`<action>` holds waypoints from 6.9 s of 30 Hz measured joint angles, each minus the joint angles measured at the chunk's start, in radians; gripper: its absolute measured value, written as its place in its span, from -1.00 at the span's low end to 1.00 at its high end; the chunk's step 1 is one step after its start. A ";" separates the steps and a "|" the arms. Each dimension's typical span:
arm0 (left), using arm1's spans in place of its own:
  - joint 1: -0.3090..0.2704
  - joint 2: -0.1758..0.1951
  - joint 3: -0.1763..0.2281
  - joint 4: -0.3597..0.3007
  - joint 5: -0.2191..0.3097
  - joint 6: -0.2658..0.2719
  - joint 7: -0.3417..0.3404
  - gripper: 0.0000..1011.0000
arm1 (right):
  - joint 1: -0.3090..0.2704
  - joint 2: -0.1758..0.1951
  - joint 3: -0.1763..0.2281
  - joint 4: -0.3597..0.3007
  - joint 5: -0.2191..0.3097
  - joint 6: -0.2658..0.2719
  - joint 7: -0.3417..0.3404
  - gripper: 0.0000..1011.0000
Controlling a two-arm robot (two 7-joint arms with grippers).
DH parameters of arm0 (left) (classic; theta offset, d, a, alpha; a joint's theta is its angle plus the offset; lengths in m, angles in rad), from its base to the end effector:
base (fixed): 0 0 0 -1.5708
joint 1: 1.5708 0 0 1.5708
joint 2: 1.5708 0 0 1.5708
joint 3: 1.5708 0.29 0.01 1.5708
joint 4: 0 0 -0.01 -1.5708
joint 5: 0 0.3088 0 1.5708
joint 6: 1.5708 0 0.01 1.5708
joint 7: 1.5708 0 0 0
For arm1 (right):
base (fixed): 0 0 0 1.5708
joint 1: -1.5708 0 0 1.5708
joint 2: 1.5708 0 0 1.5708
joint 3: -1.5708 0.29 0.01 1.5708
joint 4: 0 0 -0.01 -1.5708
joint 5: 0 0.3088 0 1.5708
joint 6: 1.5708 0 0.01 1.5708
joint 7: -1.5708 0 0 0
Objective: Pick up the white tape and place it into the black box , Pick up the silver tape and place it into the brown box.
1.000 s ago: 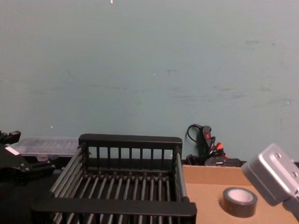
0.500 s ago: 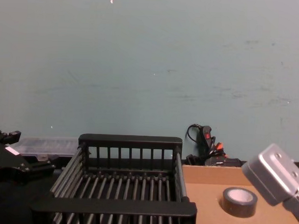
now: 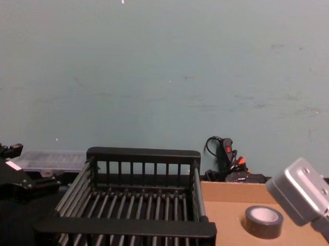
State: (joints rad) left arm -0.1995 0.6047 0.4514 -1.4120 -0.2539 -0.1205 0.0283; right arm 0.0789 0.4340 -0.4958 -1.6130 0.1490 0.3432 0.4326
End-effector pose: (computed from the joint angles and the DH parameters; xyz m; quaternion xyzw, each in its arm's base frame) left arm 0.3581 0.0827 -0.3023 0.1415 -0.1325 0.5799 0.7913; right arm 0.3137 0.0203 -0.3051 -0.2470 0.0521 -0.3343 0.9080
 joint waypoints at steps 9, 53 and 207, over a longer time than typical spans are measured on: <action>0.000 0.000 0.000 0.000 0.000 0.000 0.000 0.98 | -0.002 0.012 0.011 -0.013 0.020 -0.013 0.021 -0.80; 0.000 0.000 0.000 0.000 0.000 0.000 0.000 0.98 | 0.113 0.037 0.047 -0.126 0.107 -0.013 -0.023 -0.80; 0.000 0.000 0.000 0.000 0.000 0.000 0.000 0.98 | 0.074 -0.169 0.325 0.144 -0.036 -0.166 -0.245 0.98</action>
State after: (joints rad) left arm -0.1995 0.6047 0.4514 -1.4120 -0.2539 -0.1205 0.0283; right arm 0.1530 0.2654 -0.1708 -1.4689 0.1129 0.1769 0.1878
